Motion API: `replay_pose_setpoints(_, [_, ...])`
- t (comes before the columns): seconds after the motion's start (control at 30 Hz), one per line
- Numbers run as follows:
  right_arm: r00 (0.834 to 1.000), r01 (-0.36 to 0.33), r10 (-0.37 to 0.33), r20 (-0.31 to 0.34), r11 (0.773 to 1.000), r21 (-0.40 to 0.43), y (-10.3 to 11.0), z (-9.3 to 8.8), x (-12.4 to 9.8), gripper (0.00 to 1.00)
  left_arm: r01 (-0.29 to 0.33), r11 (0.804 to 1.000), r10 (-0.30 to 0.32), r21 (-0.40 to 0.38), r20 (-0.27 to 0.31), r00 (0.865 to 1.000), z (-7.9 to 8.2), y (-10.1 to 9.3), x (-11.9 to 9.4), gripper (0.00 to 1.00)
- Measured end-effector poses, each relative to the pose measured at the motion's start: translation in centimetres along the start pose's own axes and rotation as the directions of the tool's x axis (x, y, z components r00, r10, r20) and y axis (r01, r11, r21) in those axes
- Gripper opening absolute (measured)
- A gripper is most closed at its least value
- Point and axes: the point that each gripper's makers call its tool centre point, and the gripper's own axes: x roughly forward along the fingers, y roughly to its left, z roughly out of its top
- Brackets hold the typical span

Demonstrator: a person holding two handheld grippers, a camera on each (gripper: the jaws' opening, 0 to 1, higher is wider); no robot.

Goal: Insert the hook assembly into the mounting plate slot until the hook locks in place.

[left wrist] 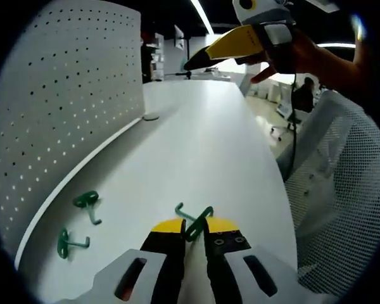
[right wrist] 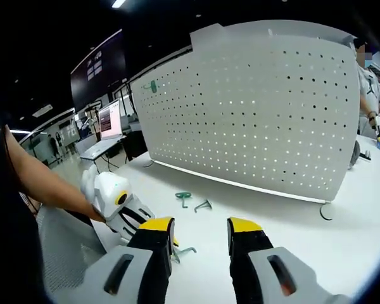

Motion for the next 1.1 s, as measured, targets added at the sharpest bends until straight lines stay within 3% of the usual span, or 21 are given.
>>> replay_pose_setpoints(0.77, [1.000, -0.003, 0.003, -0.004, 1.000, 0.000, 0.0, -0.3, 0.0, 0.32, 0.006, 1.000, -0.006, 0.012, -0.002, 1.000, -0.2, -0.5, 0.3, 0.01])
replay_pose_setpoints(1.1, [1.000, -0.013, 0.013, -0.010, 1.000, -0.001, 0.4, -0.5, 0.2, 0.32, -0.050, 0.999, 0.050, 0.003, 0.028, 0.998, 0.7, 0.5, -0.9, 0.01])
